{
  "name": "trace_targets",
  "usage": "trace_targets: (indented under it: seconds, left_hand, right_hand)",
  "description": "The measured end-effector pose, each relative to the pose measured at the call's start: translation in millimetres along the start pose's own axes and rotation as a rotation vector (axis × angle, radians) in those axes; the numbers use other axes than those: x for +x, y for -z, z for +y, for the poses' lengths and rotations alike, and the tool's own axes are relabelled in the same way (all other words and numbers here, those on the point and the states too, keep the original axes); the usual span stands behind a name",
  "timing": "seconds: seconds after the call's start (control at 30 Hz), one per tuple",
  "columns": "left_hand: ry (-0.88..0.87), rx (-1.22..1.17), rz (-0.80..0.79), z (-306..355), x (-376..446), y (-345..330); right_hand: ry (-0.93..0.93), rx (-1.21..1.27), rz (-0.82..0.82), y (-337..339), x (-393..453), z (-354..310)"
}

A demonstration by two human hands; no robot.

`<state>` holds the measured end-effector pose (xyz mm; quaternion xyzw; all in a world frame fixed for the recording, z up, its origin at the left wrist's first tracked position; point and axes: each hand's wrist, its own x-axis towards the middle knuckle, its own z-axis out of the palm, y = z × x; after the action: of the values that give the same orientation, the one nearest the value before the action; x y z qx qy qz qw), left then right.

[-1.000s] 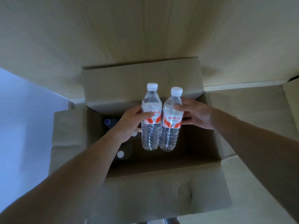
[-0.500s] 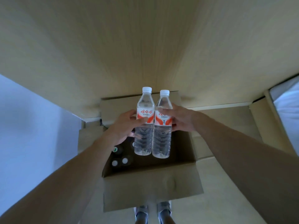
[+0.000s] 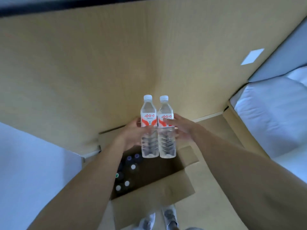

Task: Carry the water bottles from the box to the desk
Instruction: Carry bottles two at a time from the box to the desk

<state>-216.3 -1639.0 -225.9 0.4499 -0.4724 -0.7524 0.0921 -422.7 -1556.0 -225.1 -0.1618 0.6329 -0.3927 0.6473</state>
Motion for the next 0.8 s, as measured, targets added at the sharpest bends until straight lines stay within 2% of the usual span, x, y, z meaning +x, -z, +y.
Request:
trace_targets:
  seconds: [0.1,0.4,0.6,0.8]
  left_hand:
    - [-0.017,-0.010,-0.080,24,-8,-24]
    - [-0.007,0.218,-0.412,65,-26,-130]
    - [-0.012,0.389,-0.672,52,-52,-224]
    - [0.031,0.590,-0.911,8,-95,-324]
  right_hand:
    - [0.020,0.039,0.085,15,-34,-6]
    - [0.184,0.169,0.269,70,-163,23]
    - [0.262,0.331,0.506,98,-265,83]
    - [0.257,0.550,0.779,107,-365,171]
